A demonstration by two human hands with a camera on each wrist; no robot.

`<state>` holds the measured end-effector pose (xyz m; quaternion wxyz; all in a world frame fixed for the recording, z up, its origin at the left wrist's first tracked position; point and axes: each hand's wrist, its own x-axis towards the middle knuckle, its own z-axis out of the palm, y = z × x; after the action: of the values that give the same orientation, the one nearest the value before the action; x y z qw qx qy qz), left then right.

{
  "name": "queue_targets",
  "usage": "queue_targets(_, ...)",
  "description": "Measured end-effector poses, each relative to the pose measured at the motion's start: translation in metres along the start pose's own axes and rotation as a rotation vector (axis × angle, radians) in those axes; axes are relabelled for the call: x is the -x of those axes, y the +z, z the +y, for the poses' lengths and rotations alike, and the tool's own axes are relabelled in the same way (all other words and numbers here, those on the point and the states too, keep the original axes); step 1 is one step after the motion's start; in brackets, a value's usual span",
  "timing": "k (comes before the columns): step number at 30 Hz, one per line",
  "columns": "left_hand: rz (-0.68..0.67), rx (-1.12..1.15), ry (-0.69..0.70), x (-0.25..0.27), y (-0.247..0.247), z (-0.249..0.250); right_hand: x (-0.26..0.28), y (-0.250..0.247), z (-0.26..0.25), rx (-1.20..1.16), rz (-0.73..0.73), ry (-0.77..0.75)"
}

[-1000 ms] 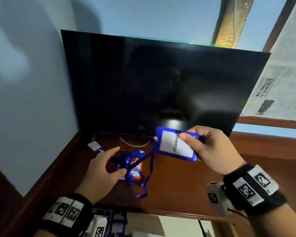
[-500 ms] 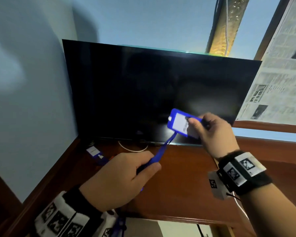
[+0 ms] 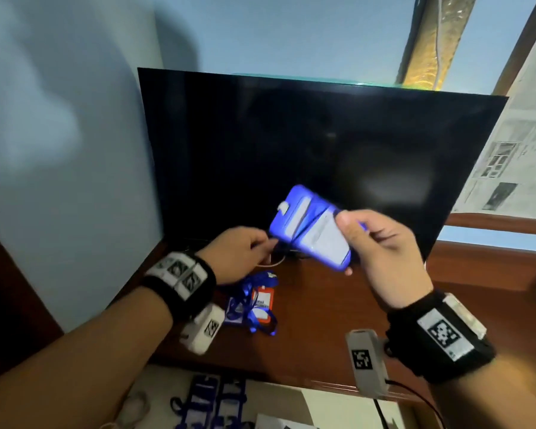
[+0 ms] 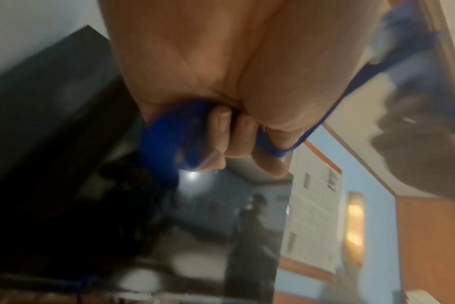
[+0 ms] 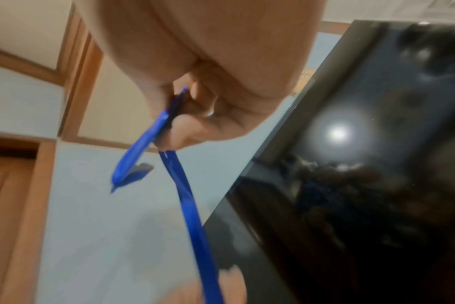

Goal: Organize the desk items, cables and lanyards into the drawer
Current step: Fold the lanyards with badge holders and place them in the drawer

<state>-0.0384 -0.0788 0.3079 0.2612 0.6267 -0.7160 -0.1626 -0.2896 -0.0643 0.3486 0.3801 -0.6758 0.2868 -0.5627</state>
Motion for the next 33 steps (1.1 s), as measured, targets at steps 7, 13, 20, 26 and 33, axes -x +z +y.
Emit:
queue_targets(7,-0.092,0.090,0.255,0.082,0.042,0.044,-0.014,-0.035,0.055,0.563,0.292,-0.010)
queue_targets(13,0.161,-0.080,0.388,0.074,-0.029,0.071,0.039,0.004,0.082,0.638,-0.487,0.070)
queue_targets(20,-0.053,0.085,0.029,0.045,-0.016,-0.006,0.052,0.029,0.035,-0.034,-0.399,0.212)
queue_targets(26,0.047,0.462,-0.081,0.093,0.035,0.000,0.049,0.044,0.062,-0.076,0.063,0.370)
queue_targets(33,0.200,0.418,-0.328,0.125,0.066,-0.022,0.091,0.083,0.101,0.140,-0.068,0.466)
